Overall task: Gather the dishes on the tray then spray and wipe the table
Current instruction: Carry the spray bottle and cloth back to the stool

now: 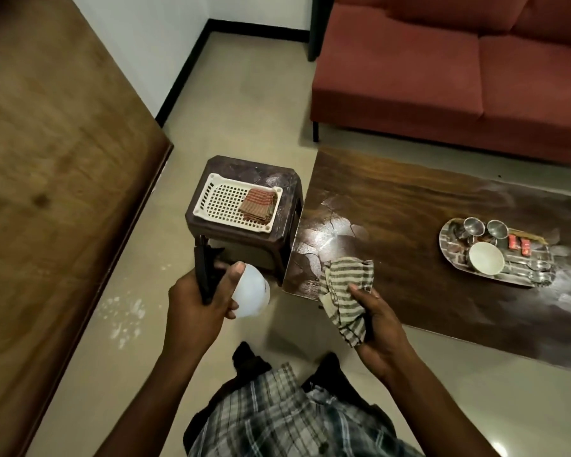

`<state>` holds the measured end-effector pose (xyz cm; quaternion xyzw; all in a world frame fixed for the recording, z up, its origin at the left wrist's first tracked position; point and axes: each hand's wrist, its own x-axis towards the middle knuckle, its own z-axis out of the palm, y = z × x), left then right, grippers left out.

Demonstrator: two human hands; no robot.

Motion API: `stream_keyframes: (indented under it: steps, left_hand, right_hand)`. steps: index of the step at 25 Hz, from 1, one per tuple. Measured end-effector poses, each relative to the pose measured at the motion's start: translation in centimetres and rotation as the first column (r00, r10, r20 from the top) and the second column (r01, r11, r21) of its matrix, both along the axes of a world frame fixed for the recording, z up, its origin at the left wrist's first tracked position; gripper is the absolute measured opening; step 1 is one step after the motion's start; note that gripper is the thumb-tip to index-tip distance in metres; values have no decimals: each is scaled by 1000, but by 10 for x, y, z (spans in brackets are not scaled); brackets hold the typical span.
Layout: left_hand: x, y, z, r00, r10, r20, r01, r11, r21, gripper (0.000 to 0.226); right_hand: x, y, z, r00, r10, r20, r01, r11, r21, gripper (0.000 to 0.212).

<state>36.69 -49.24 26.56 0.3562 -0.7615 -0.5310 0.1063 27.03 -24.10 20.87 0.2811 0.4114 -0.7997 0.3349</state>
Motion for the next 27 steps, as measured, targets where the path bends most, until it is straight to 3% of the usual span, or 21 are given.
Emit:
stream_keyframes:
  steps: [5, 15, 18, 23, 27]
  left_hand:
    - [17, -74, 1, 998, -18, -56, 18, 1000, 7, 7]
    - [12, -238, -23, 992, -128, 4, 128, 991, -33, 15]
    - [-17, -258, -33, 989, -147, -1, 147, 988, -38, 18]
    - [-83, -267, -62, 978, -206, 39, 206, 978, -14, 22]
    - [-141, -271, -97, 957, -262, 124, 270, 961, -61, 24]
  right_hand:
    - [12, -65, 4, 1000, -7, -11, 7, 997, -72, 43]
    - [24, -212, -12, 996, -90, -1, 90, 996, 19, 49]
    - [2, -237, -23, 995, -103, 7, 103, 994, 32, 40]
    - [-65, -266, -56, 994, -104, 39, 103, 994, 30, 43]
    - [-133, -297, -95, 996, -52, 77, 42, 991, 125, 36]
